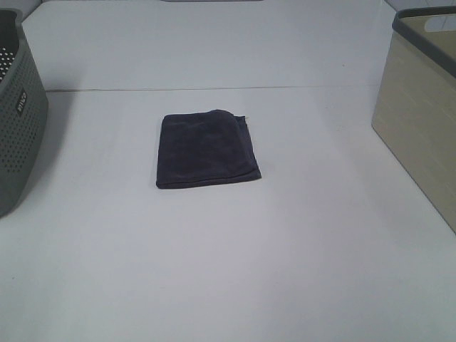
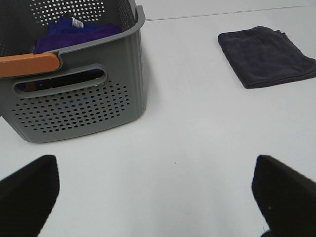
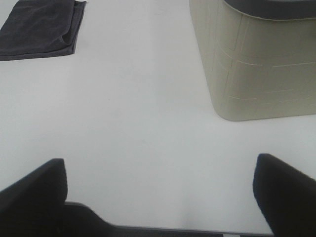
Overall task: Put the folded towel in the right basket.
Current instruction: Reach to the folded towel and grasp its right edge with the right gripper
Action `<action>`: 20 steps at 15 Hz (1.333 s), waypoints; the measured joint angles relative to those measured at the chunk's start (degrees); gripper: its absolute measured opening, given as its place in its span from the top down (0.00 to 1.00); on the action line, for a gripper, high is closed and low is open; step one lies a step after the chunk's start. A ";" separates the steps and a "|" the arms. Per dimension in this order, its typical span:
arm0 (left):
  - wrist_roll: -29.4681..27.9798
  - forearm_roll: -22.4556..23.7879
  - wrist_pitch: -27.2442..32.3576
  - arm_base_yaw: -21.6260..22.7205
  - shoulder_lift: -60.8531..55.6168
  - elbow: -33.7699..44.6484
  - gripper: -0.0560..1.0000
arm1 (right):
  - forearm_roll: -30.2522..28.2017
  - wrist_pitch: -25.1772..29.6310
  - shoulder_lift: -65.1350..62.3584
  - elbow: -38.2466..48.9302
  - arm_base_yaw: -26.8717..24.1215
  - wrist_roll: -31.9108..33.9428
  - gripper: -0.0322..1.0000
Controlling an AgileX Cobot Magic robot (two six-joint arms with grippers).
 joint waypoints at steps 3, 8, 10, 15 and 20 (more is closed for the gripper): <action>0.00 0.00 0.00 0.00 0.00 0.00 0.01 | 0.00 0.00 0.00 0.00 0.00 0.00 0.02; 0.00 0.00 0.00 0.00 0.00 0.00 0.01 | 0.00 0.00 0.00 0.00 0.00 0.00 0.02; 0.00 0.00 0.00 0.00 0.00 0.00 0.01 | 0.00 0.00 0.00 0.00 0.00 0.00 0.02; 0.00 0.00 0.00 0.00 0.00 0.00 0.01 | 0.00 0.00 0.00 0.00 0.00 0.00 0.02; 0.00 0.00 0.00 0.00 0.00 0.00 0.01 | 4.53 5.21 26.70 -14.09 0.00 -0.97 0.02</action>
